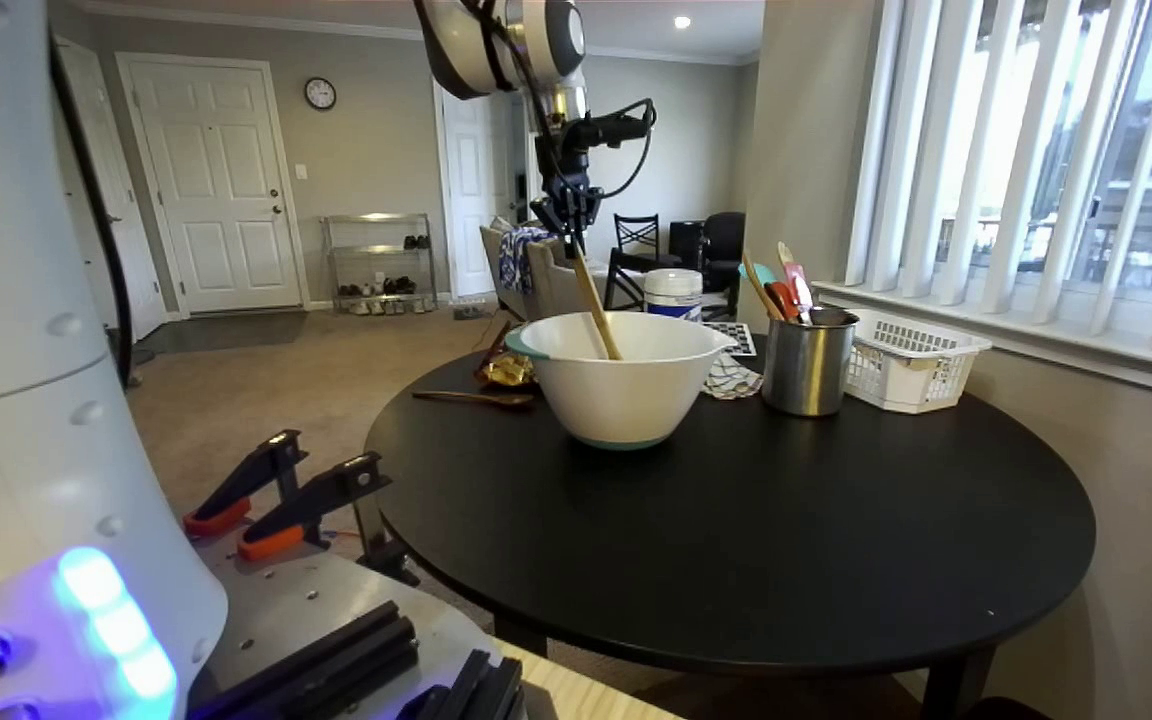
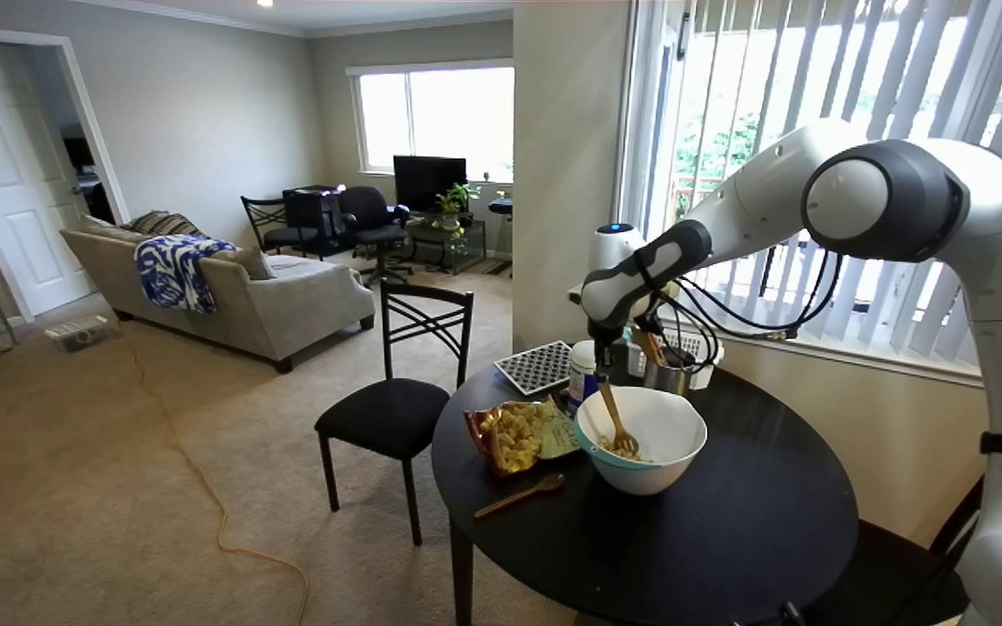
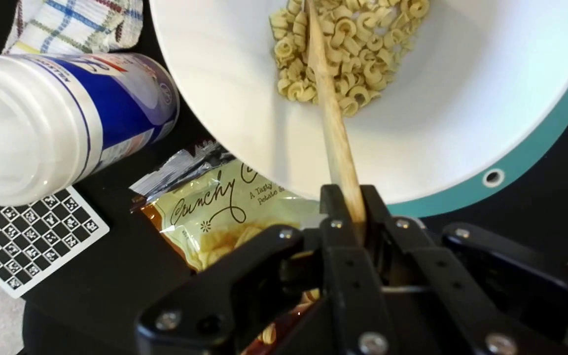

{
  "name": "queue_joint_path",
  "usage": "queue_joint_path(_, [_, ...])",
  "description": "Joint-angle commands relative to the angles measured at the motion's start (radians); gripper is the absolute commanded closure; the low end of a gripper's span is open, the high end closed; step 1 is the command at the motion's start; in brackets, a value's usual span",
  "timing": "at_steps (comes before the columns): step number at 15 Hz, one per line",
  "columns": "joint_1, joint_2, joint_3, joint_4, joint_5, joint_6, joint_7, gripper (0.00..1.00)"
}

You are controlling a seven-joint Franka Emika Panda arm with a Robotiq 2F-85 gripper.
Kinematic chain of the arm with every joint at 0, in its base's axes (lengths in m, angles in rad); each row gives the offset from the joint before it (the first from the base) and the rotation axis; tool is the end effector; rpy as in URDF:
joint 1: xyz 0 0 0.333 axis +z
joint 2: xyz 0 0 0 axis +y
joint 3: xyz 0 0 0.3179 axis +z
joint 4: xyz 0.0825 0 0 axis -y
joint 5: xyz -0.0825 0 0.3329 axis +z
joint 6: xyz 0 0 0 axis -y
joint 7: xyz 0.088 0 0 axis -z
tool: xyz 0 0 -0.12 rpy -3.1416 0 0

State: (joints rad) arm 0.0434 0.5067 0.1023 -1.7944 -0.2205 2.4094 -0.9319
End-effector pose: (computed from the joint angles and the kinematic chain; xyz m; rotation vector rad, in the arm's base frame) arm 0.6249 0.0818 0.3021 2.4587 1.7146 0.0950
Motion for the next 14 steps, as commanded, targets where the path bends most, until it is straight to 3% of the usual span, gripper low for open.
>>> queue_joint_path(1, [-0.053, -0.035, 0.071, -0.028, 0.075, 0.037, -0.095, 0.97])
queue_joint_path(4, [-0.106, -0.056, 0.129, -0.055, 0.147, -0.025, -0.273, 0.97])
queue_joint_path(9, [-0.138, -0.080, 0.128, -0.079, 0.226, -0.130, -0.437, 0.97])
queue_joint_path(11, [-0.121, -0.089, 0.098, -0.076, 0.198, -0.199, -0.451, 0.97])
queue_joint_path(14, [-0.070, -0.091, 0.024, -0.052, 0.056, -0.337, -0.404, 0.97])
